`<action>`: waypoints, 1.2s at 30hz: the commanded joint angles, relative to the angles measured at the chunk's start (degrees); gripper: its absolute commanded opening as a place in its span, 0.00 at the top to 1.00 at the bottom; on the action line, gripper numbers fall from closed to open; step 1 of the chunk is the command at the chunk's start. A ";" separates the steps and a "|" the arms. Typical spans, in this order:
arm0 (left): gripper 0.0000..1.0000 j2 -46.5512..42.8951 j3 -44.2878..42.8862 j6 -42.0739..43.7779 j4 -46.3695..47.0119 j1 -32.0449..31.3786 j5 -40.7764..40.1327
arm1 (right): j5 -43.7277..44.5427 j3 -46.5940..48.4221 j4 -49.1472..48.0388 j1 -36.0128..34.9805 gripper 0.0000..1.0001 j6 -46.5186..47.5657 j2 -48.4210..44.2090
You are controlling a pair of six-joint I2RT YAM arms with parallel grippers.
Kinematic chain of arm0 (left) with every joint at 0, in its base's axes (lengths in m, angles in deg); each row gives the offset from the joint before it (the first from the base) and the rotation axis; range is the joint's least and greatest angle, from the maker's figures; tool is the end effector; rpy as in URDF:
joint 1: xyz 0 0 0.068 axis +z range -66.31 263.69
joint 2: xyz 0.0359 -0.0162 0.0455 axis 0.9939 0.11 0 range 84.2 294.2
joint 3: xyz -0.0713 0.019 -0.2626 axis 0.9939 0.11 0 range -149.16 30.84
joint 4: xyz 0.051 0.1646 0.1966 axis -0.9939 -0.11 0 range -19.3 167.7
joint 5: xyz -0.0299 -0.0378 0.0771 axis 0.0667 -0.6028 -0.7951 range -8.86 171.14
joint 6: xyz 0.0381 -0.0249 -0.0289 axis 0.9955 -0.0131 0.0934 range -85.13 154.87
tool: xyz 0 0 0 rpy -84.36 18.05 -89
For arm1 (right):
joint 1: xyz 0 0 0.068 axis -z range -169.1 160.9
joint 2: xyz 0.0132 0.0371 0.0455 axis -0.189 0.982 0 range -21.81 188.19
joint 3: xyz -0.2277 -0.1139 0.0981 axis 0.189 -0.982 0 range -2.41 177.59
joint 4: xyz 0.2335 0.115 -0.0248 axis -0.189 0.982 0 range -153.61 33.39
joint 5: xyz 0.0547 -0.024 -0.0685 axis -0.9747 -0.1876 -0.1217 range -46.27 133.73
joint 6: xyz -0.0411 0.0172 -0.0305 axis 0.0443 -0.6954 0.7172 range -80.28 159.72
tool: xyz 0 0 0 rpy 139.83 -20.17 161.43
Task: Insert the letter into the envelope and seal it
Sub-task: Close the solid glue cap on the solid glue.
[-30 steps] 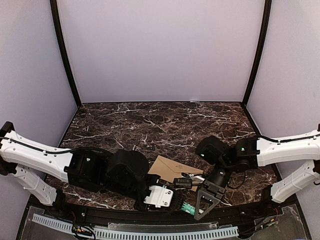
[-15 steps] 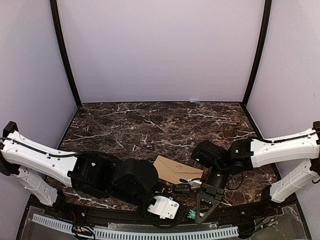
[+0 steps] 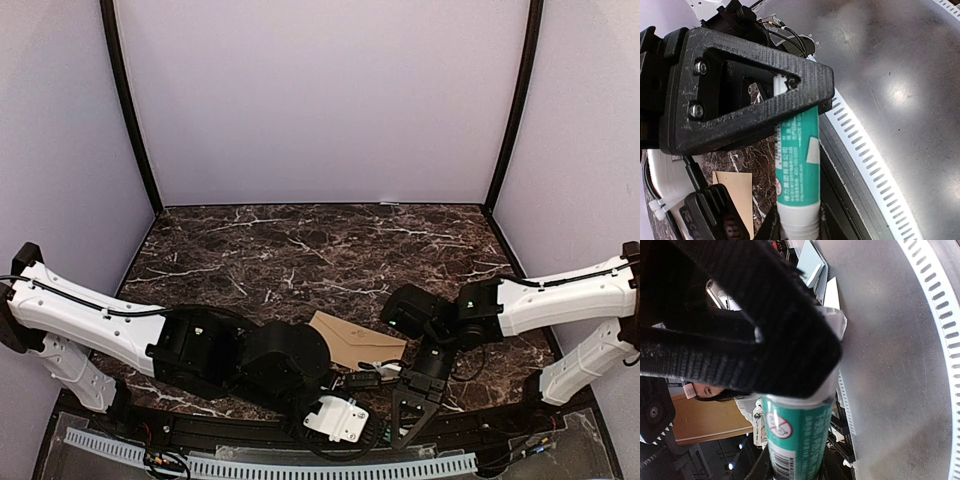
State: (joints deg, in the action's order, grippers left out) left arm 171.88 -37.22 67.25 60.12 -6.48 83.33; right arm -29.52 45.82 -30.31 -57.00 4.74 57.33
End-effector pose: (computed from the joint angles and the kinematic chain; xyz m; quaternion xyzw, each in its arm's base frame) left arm -0.0023 -0.3475 0.2852 0.7895 0.4229 -0.2298 0.3809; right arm 0.0616 0.2425 0.2225 0.3494 -0.7126 -0.5025 0.3430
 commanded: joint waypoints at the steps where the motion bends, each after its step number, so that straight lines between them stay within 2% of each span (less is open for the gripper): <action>1: 0.88 0.79 -4.47 -0.55 13.04 -1.32 5.87 | 5.34 3.28 -11.70 1.05 1.00 0.97 0.72; 7: 0.89 1.31 -5.30 -0.65 12.96 -1.32 6.50 | 5.73 2.94 -12.48 1.68 1.00 1.45 0.75; 10: 0.87 0.70 -4.70 -0.71 12.00 -1.26 3.90 | 6.41 3.01 -10.74 1.74 1.00 2.68 -0.04; 14: 0.73 -1.87 -2.33 -1.53 10.99 -1.17 -0.85 | 8.37 2.82 -8.97 1.99 1.00 3.84 -1.82; 17: 0.50 -4.04 -0.18 -3.01 10.13 -1.07 -5.90 | 10.45 2.22 -8.65 2.26 1.00 4.02 -3.29; 19: 0.42 -5.62 1.00 -4.15 9.66 -0.98 -7.75 | 11.36 1.65 -8.79 2.40 1.00 4.20 -4.13; 25: 0.34 -10.19 2.94 -9.16 6.67 -0.97 -10.42 | 15.43 0.75 -8.66 2.86 1.00 5.23 -6.05; 31: 0.27 -16.35 6.05 -21.36 8.83 -0.17 -13.55 | 27.40 1.73 -8.69 3.29 1.00 6.57 -9.06; 33: 0.26 -18.53 6.60 -28.61 10.51 1.38 -14.35 | 34.17 1.73 -9.34 3.22 1.00 6.77 -10.36; 34: 0.24 -19.26 6.87 -34.93 12.17 3.07 -14.43 | 37.62 1.51 -9.91 3.26 1.00 6.90 -11.05; 35: 0.23 -20.79 7.58 -37.92 12.94 4.17 -13.56 | 41.99 0.99 -11.04 3.15 1.00 6.82 -12.06; 36: 0.22 -21.49 8.72 -44.53 15.06 6.66 -11.74 | 44.46 -0.18 -12.95 3.12 1.00 6.65 -12.97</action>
State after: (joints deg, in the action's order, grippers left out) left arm 155.24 -31.01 43.53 68.66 -5.22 71.29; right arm -0.48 46.48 -37.43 -54.10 10.27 47.82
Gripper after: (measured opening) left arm 0.765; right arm 0.212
